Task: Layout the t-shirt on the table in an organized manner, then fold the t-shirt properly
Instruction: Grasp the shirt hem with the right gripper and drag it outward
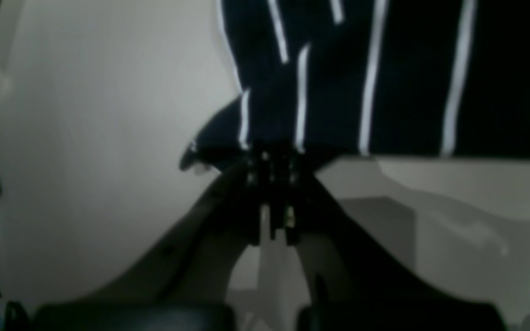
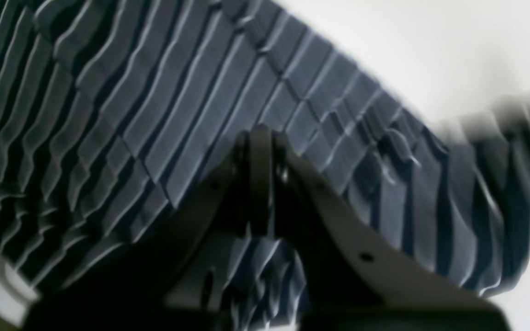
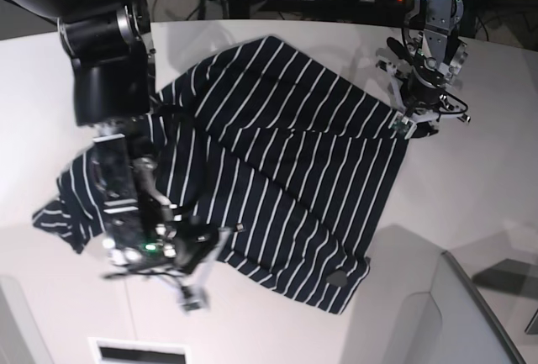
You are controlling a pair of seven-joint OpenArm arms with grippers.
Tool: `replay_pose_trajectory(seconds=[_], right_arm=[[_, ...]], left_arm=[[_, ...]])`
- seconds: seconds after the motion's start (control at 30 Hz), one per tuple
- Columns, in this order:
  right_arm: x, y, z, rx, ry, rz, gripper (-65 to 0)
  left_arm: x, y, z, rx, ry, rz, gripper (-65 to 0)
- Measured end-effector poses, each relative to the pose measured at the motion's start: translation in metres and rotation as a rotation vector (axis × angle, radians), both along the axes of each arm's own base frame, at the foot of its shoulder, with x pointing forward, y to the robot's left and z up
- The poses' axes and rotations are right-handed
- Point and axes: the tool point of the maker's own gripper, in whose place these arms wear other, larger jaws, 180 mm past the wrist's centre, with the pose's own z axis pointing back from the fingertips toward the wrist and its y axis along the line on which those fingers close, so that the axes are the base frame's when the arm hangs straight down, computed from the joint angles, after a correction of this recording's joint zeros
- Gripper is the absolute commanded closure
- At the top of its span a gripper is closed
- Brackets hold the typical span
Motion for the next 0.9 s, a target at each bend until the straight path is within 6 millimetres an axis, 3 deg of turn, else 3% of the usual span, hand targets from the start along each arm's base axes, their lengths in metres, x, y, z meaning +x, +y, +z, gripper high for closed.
replay_pose_trajectory(seconds=[0.07,0.13,0.23,0.33,0.4,0.47,0.63,0.73,0.9], right_arm=[[0.001,0.012,-0.013,0.001,0.020,0.029,-1.5],[-0.001,0.003,-0.013,0.012,0.034,-0.004,-1.7],[-0.008,-0.050,0.007,0.059,-0.012,-0.178,-6.6],[-0.045,-0.113,0.009,0.050,-0.034,-0.363,-26.1],[-0.082,-0.128,-0.013,0.036,0.020,-0.391,-43.2],[-0.105,-0.136,-0.033,0.044,0.042,-0.394,-52.5],[-0.133,-0.165,-0.078,0.124,0.072,-0.467,-47.6],[-0.153,-0.160,-0.109,0.255,0.164,-0.520,-44.0],[-0.147,-0.156,-0.116,0.325,0.174,-0.532,-43.7]], left_arm=[[-0.002,0.000,0.000,-0.002,0.002,0.002,0.0],[-0.002,0.000,0.000,-0.003,0.000,0.002,0.0],[-0.005,0.000,-0.001,-0.003,0.003,0.004,0.0],[-0.012,0.000,-0.005,-0.002,0.022,0.003,0.0],[-0.009,-0.001,-0.004,-0.004,0.014,0.003,0.0],[-0.005,-0.003,-0.001,-0.009,0.001,-0.001,0.0],[-0.001,-0.002,0.001,-0.006,-0.005,-0.001,0.0],[0.011,-0.003,0.007,-0.008,-0.030,-0.002,0.0],[0.019,-0.002,0.009,-0.007,-0.040,0.003,0.0]])
